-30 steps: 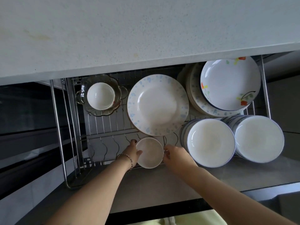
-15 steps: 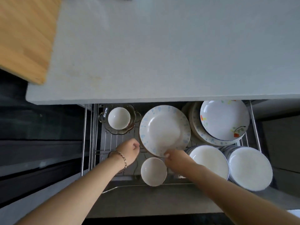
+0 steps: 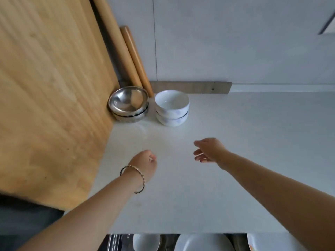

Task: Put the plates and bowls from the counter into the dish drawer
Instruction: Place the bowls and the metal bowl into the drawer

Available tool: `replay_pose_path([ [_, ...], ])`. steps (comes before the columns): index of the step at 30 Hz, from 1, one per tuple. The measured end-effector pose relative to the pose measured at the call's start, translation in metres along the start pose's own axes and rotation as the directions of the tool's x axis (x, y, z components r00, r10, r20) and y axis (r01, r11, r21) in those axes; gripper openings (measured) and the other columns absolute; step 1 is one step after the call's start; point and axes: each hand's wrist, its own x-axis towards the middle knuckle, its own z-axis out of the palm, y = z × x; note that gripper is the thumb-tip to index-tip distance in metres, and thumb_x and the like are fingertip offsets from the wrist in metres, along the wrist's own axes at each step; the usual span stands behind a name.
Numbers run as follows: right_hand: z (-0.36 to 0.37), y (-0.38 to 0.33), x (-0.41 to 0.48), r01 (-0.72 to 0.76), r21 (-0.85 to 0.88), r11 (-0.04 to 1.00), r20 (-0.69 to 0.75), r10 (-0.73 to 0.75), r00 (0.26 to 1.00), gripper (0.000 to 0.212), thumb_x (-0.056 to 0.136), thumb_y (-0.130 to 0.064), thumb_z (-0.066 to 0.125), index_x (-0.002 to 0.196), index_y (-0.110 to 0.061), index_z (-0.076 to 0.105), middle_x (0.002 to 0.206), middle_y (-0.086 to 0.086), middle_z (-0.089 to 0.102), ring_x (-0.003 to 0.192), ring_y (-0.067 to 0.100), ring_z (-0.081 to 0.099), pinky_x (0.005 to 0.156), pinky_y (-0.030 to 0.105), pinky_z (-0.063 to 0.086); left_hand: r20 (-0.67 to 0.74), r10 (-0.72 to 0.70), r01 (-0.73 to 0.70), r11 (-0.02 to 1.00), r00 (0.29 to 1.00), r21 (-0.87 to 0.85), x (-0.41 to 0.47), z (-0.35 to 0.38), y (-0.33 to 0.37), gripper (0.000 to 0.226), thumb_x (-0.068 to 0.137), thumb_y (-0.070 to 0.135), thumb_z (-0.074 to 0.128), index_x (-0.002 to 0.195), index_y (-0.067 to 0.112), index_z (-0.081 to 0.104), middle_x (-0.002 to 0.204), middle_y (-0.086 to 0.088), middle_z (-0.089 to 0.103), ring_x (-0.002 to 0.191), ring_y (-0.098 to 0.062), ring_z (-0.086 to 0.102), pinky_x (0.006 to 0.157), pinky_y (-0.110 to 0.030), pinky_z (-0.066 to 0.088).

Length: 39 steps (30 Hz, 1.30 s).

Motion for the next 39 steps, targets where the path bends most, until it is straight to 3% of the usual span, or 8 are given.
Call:
replay_pose_path([
  [7, 0.043, -0.081, 0.091, -0.113, 0.501, 0.858, 0.037, 0.109, 0.993, 0.069, 0.084, -0.05, 0.059, 0.14, -0.017, 0.033, 0.135, 0.017, 0.04, 0.116, 0.036, 0.055, 0.083, 0.039, 0.054, -0.012, -0.016, 0.015, 0.999, 1.0, -0.048, 0.056, -0.004, -0.026, 0.032, 0.088, 0.009, 0.041, 0.115, 0.012, 0.057, 0.117, -0.011, 0.064, 0.107, -0.027, 0.062, 0.085, -0.025, 0.046],
  [14, 0.07, -0.086, 0.12, -0.058, 0.682, 0.729, -0.02, 0.097, 0.995, 0.047, 0.093, -0.011, 0.039, 0.14, -0.016, 0.031, 0.144, 0.011, 0.029, 0.124, 0.042, 0.043, 0.089, 0.049, 0.051, -0.002, -0.084, 0.083, 0.98, 0.996, -0.181, 0.055, 0.003, -0.069, 0.022, 0.086, 0.009, 0.042, 0.095, 0.023, 0.056, 0.111, -0.008, 0.066, 0.099, -0.025, 0.066, 0.074, -0.024, 0.043],
  [19, 0.066, -0.057, 0.109, -0.03, 0.602, 0.798, -0.088, 0.103, 0.991, 0.044, 0.089, -0.006, 0.035, 0.132, -0.011, 0.035, 0.119, 0.015, 0.042, 0.087, 0.041, 0.06, 0.079, 0.048, 0.054, 0.008, -0.126, 0.121, 0.933, 0.992, -0.339, 0.041, 0.004, -0.075, 0.021, 0.086, 0.004, 0.043, 0.091, 0.021, 0.056, 0.101, -0.01, 0.067, 0.081, -0.023, 0.068, 0.073, -0.032, 0.05],
  [23, 0.047, -0.019, 0.062, -0.074, 0.498, 0.864, -0.009, 0.091, 0.996, 0.026, 0.084, -0.002, 0.035, 0.11, -0.006, 0.039, 0.09, 0.015, 0.046, 0.081, 0.041, 0.057, 0.071, 0.05, 0.059, 0.096, -0.173, 0.194, 0.747, 0.98, -0.636, 0.019, -0.002, -0.052, 0.02, 0.089, 0.005, 0.05, 0.108, 0.009, 0.056, 0.091, -0.01, 0.062, 0.065, -0.019, 0.062, 0.066, -0.033, 0.052],
  [29, 0.017, 0.054, -0.04, -0.151, 0.299, 0.942, 0.211, 0.089, 0.973, 0.022, 0.084, 0.002, 0.034, 0.09, -0.008, 0.052, 0.088, 0.02, 0.057, 0.071, 0.037, 0.062, 0.068, 0.046, 0.058, 0.31, -0.089, 0.3, 0.598, 0.946, -0.743, -0.053, 0.006, -0.018, 0.083, 0.077, 0.056, 0.058, 0.145, 0.039, 0.014, 0.147, 0.002, 0.031, 0.119, -0.036, 0.05, 0.069, -0.042, 0.055],
  [32, 0.002, 0.086, -0.096, -0.107, 0.206, 0.973, 0.286, 0.044, 0.957, 0.028, 0.084, 0.004, 0.035, 0.084, -0.015, 0.055, 0.081, 0.012, 0.059, 0.066, 0.032, 0.062, 0.064, 0.042, 0.059, 0.443, 0.013, 0.321, 0.669, 0.897, -0.67, -0.108, 0.014, -0.022, 0.112, 0.035, 0.076, 0.071, 0.135, 0.044, 0.032, 0.145, 0.006, 0.037, 0.12, -0.039, 0.052, 0.064, -0.044, 0.06],
  [36, -0.011, 0.127, -0.163, 0.009, 0.07, 0.998, 0.384, -0.035, 0.923, 0.024, 0.07, -0.012, 0.046, 0.085, -0.025, 0.058, 0.085, 0.004, 0.062, 0.066, 0.023, 0.065, 0.063, 0.042, 0.061, 0.494, -0.003, 0.343, 0.723, 0.87, -0.6, -0.184, 0.038, -0.038, 0.079, 0.046, 0.046, 0.066, 0.12, 0.04, 0.042, 0.121, 0.001, 0.055, 0.098, -0.034, 0.065, 0.069, -0.044, 0.061],
  [39, -0.008, 0.159, -0.193, 0.072, -0.05, 0.996, 0.46, -0.041, 0.887, 0.045, 0.061, -0.023, 0.043, 0.102, -0.038, 0.058, 0.094, 0.003, 0.068, 0.076, 0.025, 0.069, 0.065, 0.042, 0.061, 0.469, -0.071, 0.377, 0.705, 0.88, -0.601, -0.229, 0.063, -0.058, 0.067, 0.056, 0.014, 0.054, 0.117, 0.038, 0.038, 0.103, 0.002, 0.059, 0.082, -0.024, 0.066, 0.059, -0.034, 0.061],
])
